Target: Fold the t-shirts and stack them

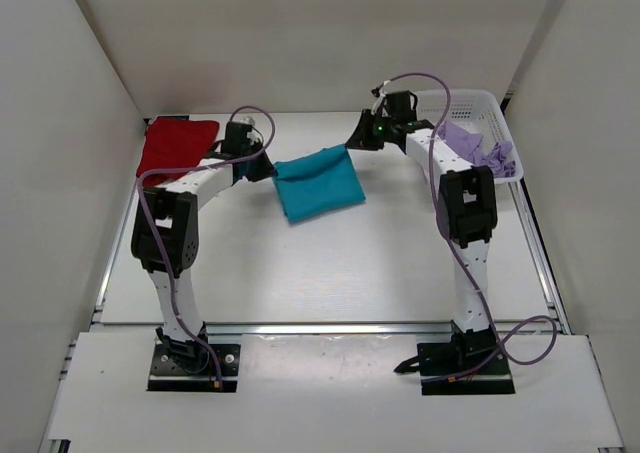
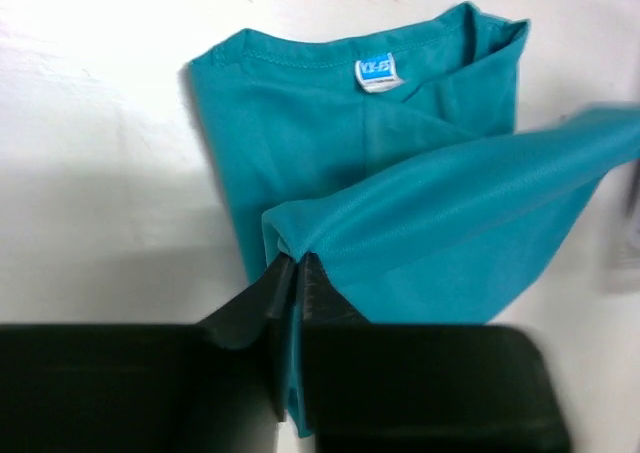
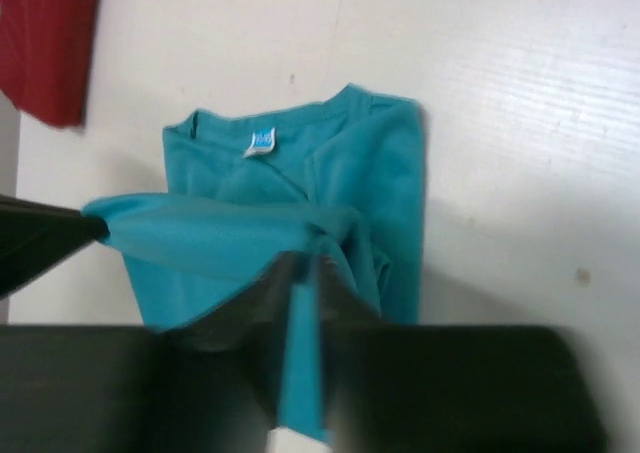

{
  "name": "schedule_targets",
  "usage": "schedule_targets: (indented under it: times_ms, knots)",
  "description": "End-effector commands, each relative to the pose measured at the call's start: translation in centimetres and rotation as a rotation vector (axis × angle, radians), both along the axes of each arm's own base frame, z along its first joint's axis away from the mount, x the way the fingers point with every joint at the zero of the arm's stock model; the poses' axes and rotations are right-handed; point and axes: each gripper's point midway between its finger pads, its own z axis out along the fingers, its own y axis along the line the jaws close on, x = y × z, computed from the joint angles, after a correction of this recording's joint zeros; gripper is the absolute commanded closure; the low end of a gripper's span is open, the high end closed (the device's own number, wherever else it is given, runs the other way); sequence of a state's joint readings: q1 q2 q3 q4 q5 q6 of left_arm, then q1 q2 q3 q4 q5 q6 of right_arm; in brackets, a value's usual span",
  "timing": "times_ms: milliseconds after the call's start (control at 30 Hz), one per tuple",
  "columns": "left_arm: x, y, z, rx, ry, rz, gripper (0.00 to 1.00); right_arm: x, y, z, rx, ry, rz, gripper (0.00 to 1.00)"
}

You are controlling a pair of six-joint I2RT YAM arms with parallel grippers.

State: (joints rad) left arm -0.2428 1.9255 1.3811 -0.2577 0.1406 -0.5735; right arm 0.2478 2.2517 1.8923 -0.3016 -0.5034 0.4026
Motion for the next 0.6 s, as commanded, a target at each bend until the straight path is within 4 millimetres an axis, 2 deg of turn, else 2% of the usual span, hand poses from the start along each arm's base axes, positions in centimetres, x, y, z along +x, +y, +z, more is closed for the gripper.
schedule_targets:
  times_ms: [0, 33, 67, 100, 133, 200, 233, 267, 300, 333, 367, 400, 433, 500, 533, 567]
  knots:
    - [3.4, 1.8, 2.7, -0.036, -0.099, 0.097, 0.75, 3.8, -0.2, 4.4, 0.064, -0.127, -0.005, 0.8]
    - [3.9, 2.6, 2.5, -0.051, -0.102, 0.13, 0.62, 4.4, 0.2, 4.3, 0.079, -0.135, 0.011, 0.65]
    - [4.5, 3.2, 2.8, -0.08, -0.116, 0.143, 0.54, 5.0, 0.3, 5.8, 0.087, -0.163, 0.015, 0.59]
    - [4.6, 3.8, 2.6, -0.1, -0.112, 0.17, 0.4, 5.2, 0.6, 5.0, 0.079, -0.15, 0.026, 0.51]
    - [4.7, 4.6, 2.7, -0.127, -0.111, 0.198, 0.41, 5.3, 0.5, 6.2, 0.07, -0.16, 0.032, 0.49]
    - [4.5, 5.4, 4.5, -0.152, -0.162, 0.217, 0.49, 5.4, 0.6, 5.5, 0.018, -0.155, 0.041, 0.46]
    - [4.3, 5.0, 4.8, -0.144, -0.184, 0.213, 0.52, 5.1, 0.2, 6.2, 0.001, -0.153, 0.037, 0.48]
    - [4.1, 4.3, 5.7, -0.13, -0.209, 0.198, 0.53, 4.6, 0.2, 5.4, -0.022, -0.132, 0.04, 0.52]
    - [3.8, 3.6, 6.6, -0.121, -0.225, 0.173, 0.54, 3.7, 0.5, 4.7, -0.039, -0.111, 0.053, 0.68]
    - [3.1, 2.1, 6.4, -0.108, -0.221, 0.141, 0.55, 3.0, 0.9, 4.9, -0.049, -0.112, 0.061, 0.79]
    - [2.1, 0.3, 6.2, -0.118, -0.216, 0.106, 0.55, 2.0, 1.8, 3.0, -0.068, -0.091, 0.091, 0.84]
    - [1.6, -1.4, 7.0, -0.129, -0.239, 0.075, 0.55, 0.8, 2.4, 2.3, -0.078, -0.079, 0.104, 0.92]
    - [1.0, -2.1, 6.1, -0.123, -0.223, 0.06, 0.54, 0.3, 2.7, 3.2, -0.079, -0.101, 0.1, 0.98]
    - [0.5, -4.2, 5.5, -0.135, -0.244, 0.02, 0.54, -1.7, 4.2, 1.1, -0.077, -0.09, 0.137, 1.0]
    - [0.4, -4.4, 4.1, -0.127, -0.219, 0.012, 0.54, -2.5, 4.5, 0.3, -0.076, -0.067, 0.14, 1.0]
    - [0.6, -4.2, 3.7, -0.126, -0.211, 0.016, 0.54, -2.7, 4.7, -0.2, -0.072, -0.06, 0.144, 1.0]
